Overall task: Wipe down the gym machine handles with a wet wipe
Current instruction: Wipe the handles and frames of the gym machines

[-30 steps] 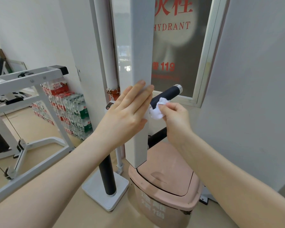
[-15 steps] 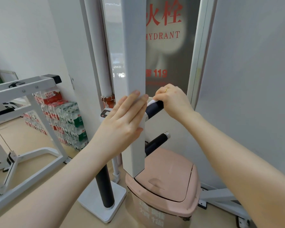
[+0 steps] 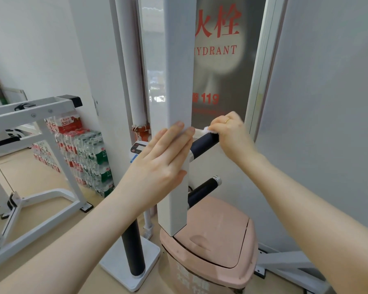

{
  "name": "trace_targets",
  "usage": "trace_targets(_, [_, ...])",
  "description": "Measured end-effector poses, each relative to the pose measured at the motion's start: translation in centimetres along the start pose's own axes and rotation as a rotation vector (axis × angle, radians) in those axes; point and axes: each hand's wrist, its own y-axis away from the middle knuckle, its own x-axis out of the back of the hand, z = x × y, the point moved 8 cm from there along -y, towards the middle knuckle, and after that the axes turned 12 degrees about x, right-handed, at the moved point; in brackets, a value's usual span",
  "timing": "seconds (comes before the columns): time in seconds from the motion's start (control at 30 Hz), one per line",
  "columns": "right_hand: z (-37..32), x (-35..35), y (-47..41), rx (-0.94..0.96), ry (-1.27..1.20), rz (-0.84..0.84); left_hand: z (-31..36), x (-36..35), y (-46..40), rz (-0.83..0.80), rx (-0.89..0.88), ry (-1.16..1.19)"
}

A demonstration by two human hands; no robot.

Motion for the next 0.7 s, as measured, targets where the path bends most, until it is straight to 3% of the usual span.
trace_targets(0.13, [-3.3, -0.4, -0.1, 0.183, -0.024, -0.044, 0.0, 0.1, -0.1, 0.016, -0.001, -0.017])
trace_targets(0.33, [1.7, -0.8, 0.8, -0.068, 0.007, -0.014, -0.2, 0.0, 0.0, -0.002, 0.004, -0.022])
trace_targets(0.43, [-0.2, -0.6, 1.2, -0.133, -0.074, 0.049, -0.2, 0.0, 0.1, 0.004, -0.003, -0.008])
trace_targets(0.6, [-6.1, 0.8, 2.1, -0.083, -0.294, 0.108, -0.5, 0.4, 0.4, -0.023, 0.007, 0.053])
trace_targets(0.63, [-7.0, 1.2, 2.4, -0.129, -0.364, 0.115, -0.4, 0.6, 0.7, -0.038, 0.002, 0.084])
trace_targets(0.7, [-7.4, 2.1, 4.1, -0.398, -0.482, 0.139, -0.2, 1.3, 1.9, -0.079, -0.017, 0.151])
